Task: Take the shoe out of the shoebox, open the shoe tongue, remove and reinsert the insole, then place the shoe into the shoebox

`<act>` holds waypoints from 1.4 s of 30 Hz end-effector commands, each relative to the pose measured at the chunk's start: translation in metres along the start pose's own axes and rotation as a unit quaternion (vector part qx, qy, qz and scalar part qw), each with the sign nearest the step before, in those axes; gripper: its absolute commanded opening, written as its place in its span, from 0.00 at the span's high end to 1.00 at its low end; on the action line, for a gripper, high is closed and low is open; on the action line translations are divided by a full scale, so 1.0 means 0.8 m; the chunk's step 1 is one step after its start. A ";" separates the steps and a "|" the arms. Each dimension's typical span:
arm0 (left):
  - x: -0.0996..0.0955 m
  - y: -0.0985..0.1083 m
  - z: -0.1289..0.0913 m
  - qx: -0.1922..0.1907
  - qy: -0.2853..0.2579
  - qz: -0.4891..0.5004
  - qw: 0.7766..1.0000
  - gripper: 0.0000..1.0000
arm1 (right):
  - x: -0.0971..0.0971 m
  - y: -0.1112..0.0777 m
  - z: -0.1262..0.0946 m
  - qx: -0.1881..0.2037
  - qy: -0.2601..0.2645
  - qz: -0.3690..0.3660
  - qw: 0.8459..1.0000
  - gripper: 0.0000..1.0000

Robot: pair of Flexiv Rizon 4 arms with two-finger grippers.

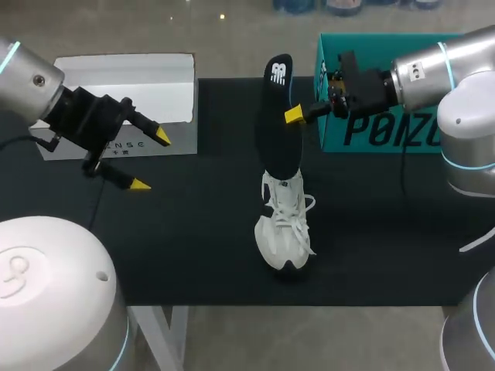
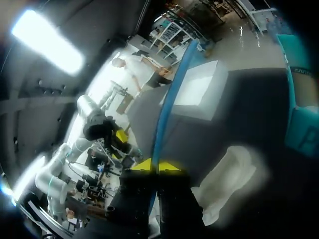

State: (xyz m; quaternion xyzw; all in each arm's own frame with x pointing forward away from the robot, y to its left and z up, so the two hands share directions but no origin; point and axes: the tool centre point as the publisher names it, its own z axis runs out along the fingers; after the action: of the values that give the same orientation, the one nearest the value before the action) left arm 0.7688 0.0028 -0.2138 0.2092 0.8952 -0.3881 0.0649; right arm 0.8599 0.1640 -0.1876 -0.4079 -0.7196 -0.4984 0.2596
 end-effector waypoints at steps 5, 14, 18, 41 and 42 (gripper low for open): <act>0.001 0.000 -0.001 -0.001 0.000 0.000 1.000 0.00 | -0.055 0.030 0.011 0.002 -0.001 -0.014 1.000 1.00; 0.001 0.000 -0.001 -0.001 0.000 0.000 1.000 0.00 | -0.097 0.056 0.012 -0.016 -0.013 -0.028 0.999 1.00; 0.001 0.000 -0.001 -0.001 0.000 0.000 1.000 0.00 | -0.116 0.063 0.008 -0.028 -0.015 -0.032 0.999 1.00; 0.001 0.000 -0.001 -0.001 0.000 0.000 1.000 0.00 | -0.171 0.029 0.027 -0.064 -0.005 -0.045 0.997 1.00; 0.001 0.000 -0.001 -0.001 0.000 0.000 1.000 0.00 | -0.170 0.026 0.029 -0.062 -0.006 -0.046 0.997 1.00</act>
State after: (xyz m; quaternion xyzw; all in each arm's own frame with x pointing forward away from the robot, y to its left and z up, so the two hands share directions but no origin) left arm 0.7683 0.0027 -0.2137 0.2090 0.8952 -0.3881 0.0654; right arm 0.9549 0.1415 -0.2888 -0.3914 -0.7069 -0.5510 0.2088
